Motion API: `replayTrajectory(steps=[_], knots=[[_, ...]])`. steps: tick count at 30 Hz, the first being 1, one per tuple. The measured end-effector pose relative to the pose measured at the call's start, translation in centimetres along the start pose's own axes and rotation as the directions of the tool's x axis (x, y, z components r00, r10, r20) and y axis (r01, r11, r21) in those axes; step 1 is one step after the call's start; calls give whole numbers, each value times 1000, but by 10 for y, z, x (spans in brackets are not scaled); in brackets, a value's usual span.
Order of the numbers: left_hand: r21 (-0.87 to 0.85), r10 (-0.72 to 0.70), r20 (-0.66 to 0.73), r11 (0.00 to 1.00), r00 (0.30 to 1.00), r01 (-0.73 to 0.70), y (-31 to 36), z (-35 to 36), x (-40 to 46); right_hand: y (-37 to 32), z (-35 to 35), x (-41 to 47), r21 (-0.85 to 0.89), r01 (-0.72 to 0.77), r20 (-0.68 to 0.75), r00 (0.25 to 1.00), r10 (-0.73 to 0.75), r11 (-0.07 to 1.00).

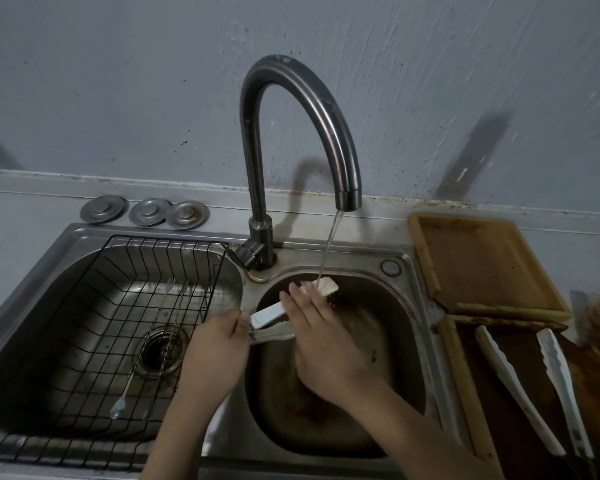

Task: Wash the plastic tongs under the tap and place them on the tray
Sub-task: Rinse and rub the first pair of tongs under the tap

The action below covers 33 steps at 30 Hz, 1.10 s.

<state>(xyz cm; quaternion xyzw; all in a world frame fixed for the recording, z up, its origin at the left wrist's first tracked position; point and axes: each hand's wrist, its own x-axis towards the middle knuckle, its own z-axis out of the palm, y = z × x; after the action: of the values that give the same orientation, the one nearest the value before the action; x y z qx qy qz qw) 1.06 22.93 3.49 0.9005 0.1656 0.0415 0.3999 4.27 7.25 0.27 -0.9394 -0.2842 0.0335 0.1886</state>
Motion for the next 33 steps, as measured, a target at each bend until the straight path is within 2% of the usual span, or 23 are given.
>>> replayTrajectory(steps=[2,3,6,7,9,11,14,19,22,24,28,30,31,32,33], knots=[[-29,-5,3,1000,1000,5,-1,-2,1,11,-3,5,35,25,-36,999,-24,999],[-27,5,4,1000,1000,-5,-1,-4,1,21,-5,8,75,-12,-52,999,16,997],[-40,23,10,999,1000,-23,-4,-5,0,53,-11,16,284,-276,-42,953,299,918],[-73,17,11,997,1000,-16,-4,-4,0,57,-11,17,229,-299,-45,947,317,927],[-152,1,21,988,1000,2,-2,-2,3,53,-8,17,67,-202,-40,978,205,977],[-179,13,32,984,999,-7,4,1,7,40,-3,15,127,-137,3,990,138,982],[-166,64,33,984,997,-58,9,4,8,33,1,9,324,-233,65,972,224,917],[-184,41,25,982,999,-36,-4,2,8,61,7,1,356,-421,132,906,401,834],[-203,38,-4,978,999,-38,-7,0,7,67,-2,0,450,-535,148,834,531,715],[-227,33,-12,973,999,-35,-7,1,8,69,-5,4,576,-550,157,800,579,605],[-279,23,3,960,1000,-21,-4,5,9,62,-11,13,849,-480,278,760,588,219],[-309,28,37,951,999,-15,-4,7,9,56,-17,17,909,-414,312,746,589,42],[-328,25,59,945,998,-5,-6,8,9,53,-19,17,911,-409,303,746,593,49],[-354,11,82,935,997,19,-8,10,10,51,-20,17,896,-421,259,755,602,141],[-385,-14,107,921,994,54,-11,11,11,50,-22,16,852,-433,189,779,598,295]])
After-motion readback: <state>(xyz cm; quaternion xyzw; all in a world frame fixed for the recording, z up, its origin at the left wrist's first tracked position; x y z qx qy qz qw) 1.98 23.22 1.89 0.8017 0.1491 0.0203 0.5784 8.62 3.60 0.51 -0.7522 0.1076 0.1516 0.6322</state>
